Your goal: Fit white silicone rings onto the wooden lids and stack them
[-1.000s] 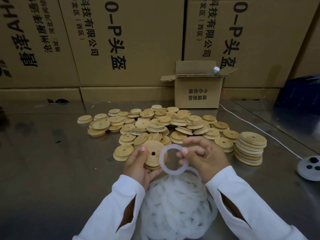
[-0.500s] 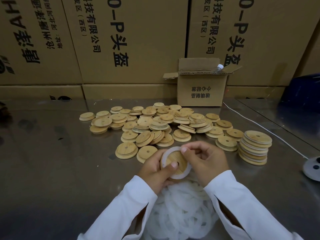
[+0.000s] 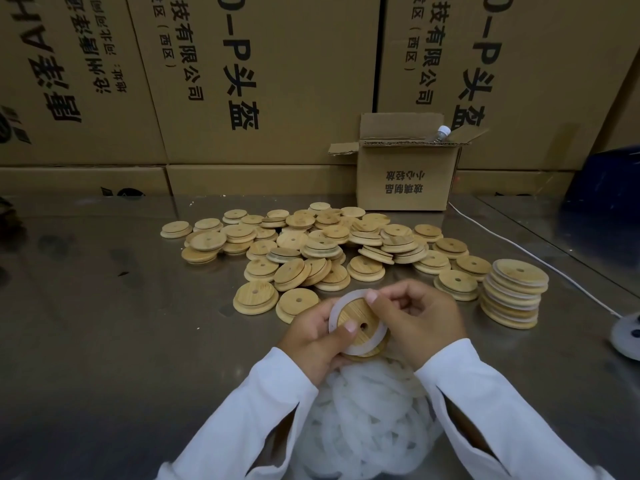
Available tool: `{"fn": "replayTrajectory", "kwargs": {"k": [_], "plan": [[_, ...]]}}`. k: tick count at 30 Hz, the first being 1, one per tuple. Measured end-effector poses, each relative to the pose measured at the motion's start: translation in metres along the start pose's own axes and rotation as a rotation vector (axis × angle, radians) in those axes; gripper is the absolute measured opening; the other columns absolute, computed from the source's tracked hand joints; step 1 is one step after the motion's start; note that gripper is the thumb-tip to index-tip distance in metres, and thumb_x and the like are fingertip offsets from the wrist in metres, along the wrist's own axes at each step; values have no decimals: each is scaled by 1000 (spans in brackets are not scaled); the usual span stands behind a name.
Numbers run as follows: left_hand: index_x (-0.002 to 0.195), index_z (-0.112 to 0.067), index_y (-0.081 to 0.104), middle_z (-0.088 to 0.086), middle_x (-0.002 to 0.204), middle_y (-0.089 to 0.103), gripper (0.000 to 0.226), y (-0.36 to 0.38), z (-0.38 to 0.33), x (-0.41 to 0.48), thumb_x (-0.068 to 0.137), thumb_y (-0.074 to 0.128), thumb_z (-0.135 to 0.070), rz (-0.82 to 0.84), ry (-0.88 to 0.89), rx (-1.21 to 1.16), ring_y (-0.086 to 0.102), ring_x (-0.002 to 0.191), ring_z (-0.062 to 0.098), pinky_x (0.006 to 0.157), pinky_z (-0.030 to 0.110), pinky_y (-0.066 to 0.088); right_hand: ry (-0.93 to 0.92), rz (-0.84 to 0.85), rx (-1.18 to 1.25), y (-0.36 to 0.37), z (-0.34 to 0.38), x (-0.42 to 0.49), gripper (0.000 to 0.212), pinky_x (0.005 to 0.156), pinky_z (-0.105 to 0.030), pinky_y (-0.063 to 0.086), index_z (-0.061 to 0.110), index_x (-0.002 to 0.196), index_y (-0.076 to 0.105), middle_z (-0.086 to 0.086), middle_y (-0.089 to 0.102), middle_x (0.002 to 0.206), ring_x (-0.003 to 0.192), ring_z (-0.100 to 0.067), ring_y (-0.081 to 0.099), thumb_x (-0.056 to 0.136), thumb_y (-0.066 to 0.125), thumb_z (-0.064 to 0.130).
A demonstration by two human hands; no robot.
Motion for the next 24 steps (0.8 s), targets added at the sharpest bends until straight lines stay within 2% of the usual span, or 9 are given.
{"fn": "replayTrajectory", "kwargs": {"k": [3,7,12,17,24], "plan": [[110,-6,61,12,92,71,35,-4,-2,2,78,68,-16,-40,28,-7,69,85,24,73,34,57,74,22,71,1,-3,1,11,56,-18,45,15,66,67,-5,60,64,57,-9,52,76,70,16],[106,-7,63,12,91,72,37,-8,-4,2,70,59,-17,-58,44,-9,69,83,22,71,32,58,155,27,119,1,-7,2,14,53,-16,39,13,66,66,2,54,53,41,1,45,80,67,15],[101,-12,65,6,88,73,23,-10,-4,2,88,50,-2,-119,46,54,69,82,19,71,31,57,178,42,119,2,-9,2,15,43,-9,38,10,70,66,9,51,42,37,1,43,84,63,14],[97,-15,66,6,86,73,25,-11,-6,2,90,47,0,-179,37,77,67,85,24,82,44,53,164,54,100,4,-7,4,14,47,-12,42,9,72,63,-3,53,55,38,0,45,85,60,12],[100,-11,65,10,90,72,25,-11,-9,2,90,46,2,-171,46,53,68,86,24,79,38,56,97,40,102,2,-1,2,13,46,-11,43,9,72,62,-6,56,62,40,1,49,84,60,8]]}}
Point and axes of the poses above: each hand's wrist, its own x-axis towards the middle knuckle, its own y-axis out of the palm, z = x × y, the point moved 6 cm from there along x, towards the middle knuckle
